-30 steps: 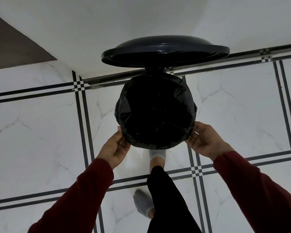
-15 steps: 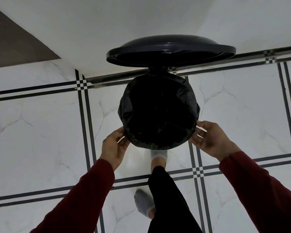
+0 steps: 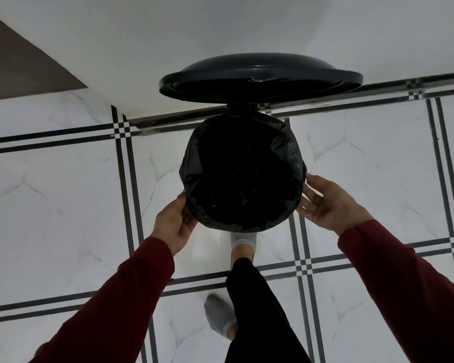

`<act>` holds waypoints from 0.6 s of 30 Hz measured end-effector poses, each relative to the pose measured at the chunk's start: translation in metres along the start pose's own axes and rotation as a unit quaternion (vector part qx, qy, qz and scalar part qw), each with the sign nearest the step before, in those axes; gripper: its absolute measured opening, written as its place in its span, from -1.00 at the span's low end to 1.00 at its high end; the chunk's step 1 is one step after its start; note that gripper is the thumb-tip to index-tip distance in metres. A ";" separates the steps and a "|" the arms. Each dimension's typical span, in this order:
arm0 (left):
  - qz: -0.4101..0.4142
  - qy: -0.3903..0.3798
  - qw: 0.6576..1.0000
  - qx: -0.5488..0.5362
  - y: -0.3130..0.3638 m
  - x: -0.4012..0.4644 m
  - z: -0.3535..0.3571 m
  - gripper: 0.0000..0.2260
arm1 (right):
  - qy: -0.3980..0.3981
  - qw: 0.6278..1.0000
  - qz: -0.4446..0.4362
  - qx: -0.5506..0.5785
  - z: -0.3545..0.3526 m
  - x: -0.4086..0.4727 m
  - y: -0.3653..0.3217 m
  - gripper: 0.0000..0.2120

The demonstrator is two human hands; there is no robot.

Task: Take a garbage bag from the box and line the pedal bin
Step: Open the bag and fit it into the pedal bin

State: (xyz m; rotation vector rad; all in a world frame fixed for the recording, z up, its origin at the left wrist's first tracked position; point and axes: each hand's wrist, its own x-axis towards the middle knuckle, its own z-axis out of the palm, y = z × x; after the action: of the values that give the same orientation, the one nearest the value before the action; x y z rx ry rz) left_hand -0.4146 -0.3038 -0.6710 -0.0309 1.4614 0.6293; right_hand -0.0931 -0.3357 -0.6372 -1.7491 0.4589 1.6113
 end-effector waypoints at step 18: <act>0.068 -0.076 0.994 0.042 0.013 -0.004 -0.016 -0.77 | 0.025 0.995 -0.073 -0.064 0.006 -0.001 -0.007 -0.90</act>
State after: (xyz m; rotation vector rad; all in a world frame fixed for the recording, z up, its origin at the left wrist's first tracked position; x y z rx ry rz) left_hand -0.4345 -0.3006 -0.6653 0.1792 1.3489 0.6649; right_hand -0.0928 -0.3271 -0.6345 -1.8763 0.2496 1.5252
